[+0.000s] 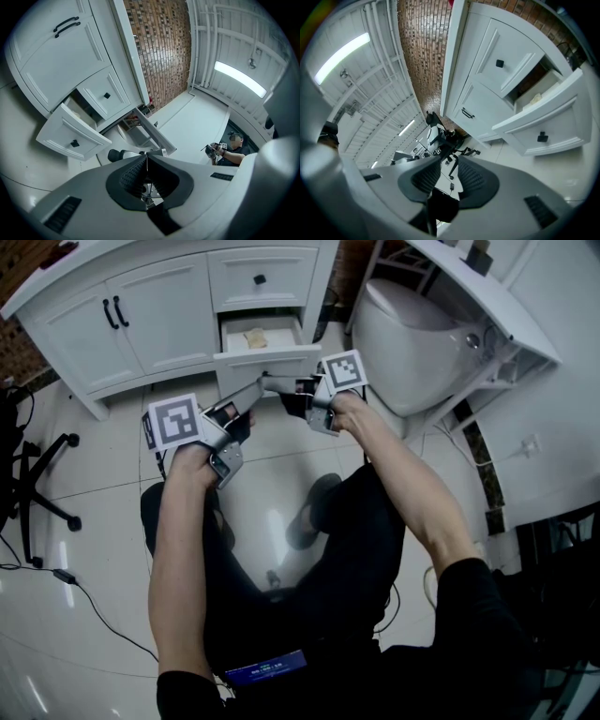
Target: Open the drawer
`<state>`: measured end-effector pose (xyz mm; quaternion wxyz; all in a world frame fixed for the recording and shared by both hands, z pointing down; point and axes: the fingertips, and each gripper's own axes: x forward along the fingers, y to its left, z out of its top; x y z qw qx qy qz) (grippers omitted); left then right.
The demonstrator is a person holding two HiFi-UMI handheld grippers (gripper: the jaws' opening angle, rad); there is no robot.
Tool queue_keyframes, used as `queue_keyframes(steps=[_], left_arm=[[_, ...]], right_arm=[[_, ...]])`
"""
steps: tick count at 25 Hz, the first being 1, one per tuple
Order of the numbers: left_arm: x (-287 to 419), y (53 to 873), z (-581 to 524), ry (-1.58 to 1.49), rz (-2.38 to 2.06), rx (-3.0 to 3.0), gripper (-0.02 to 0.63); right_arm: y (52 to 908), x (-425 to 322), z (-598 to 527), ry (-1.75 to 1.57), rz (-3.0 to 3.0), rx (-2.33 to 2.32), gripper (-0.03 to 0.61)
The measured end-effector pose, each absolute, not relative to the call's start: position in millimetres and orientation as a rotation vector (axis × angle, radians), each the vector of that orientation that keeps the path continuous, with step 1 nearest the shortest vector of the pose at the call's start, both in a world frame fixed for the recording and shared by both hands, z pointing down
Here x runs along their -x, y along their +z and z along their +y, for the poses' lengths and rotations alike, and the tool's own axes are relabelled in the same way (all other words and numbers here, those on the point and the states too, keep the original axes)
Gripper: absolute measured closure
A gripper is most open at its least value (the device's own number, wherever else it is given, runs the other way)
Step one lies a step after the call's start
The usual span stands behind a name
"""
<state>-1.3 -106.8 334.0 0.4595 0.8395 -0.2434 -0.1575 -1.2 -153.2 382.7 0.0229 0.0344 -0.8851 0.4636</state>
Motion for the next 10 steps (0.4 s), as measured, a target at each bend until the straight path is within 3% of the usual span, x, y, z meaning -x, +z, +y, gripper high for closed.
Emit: queue_keyframes(steps=[10], left_arm=[[1.2,335.1,-106.4,-0.341,-0.618,-2.09,0.623]], right_arm=[[384.5,3.6,-152.6,1.449,-2.73,-0.105,0.444]])
